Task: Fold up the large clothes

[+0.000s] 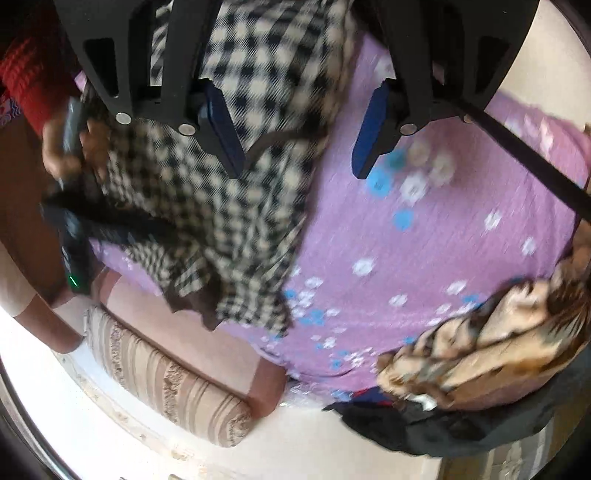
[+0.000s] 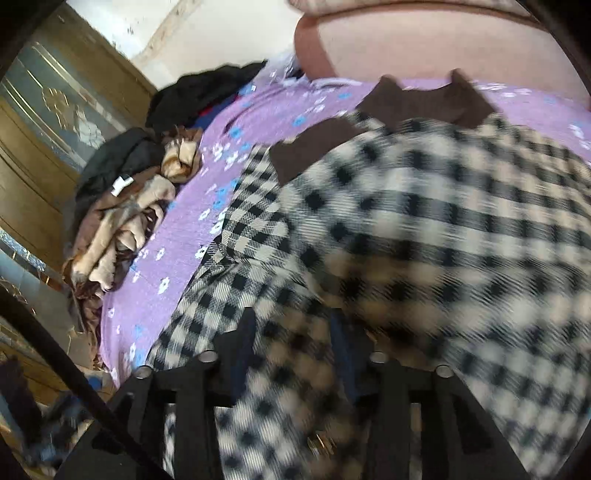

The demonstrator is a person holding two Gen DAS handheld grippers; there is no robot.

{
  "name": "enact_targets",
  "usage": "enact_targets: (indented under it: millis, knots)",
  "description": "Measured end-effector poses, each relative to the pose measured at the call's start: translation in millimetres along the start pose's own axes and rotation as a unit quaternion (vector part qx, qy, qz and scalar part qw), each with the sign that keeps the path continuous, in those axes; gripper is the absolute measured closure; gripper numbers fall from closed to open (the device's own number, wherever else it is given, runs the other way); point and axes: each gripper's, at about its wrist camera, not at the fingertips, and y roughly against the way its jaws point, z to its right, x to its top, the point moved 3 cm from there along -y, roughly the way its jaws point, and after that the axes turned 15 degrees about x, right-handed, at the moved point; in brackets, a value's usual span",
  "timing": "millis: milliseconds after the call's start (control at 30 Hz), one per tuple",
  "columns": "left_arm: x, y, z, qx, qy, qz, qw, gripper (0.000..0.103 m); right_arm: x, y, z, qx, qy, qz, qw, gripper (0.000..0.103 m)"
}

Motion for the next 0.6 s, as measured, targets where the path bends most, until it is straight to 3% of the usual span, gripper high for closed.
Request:
enact_targets:
  millis: [100, 167, 367, 600]
  knots:
    - [27, -10, 30, -0.018, -0.016, 0.015, 0.9996, 0.033, -8, 40, 6, -0.011, 0.004, 0.021, 1.000, 0.053]
    - [49, -23, 60, -0.032, -0.045, 0.028, 0.9981, 0.020, -17, 69, 10, -0.021, 0.004, 0.036, 0.999, 0.051]
    - [104, -91, 149, -0.036, -0.124, 0.019, 0.9915, 0.020, -41, 125, 30, -0.054, 0.001, 0.086, 0.995, 0.050]
    - [140, -170, 201, -0.011, -0.136, -0.014, 0.9905, 0.020, -48, 141, 49, -0.077, 0.006, 0.106, 0.991, 0.050]
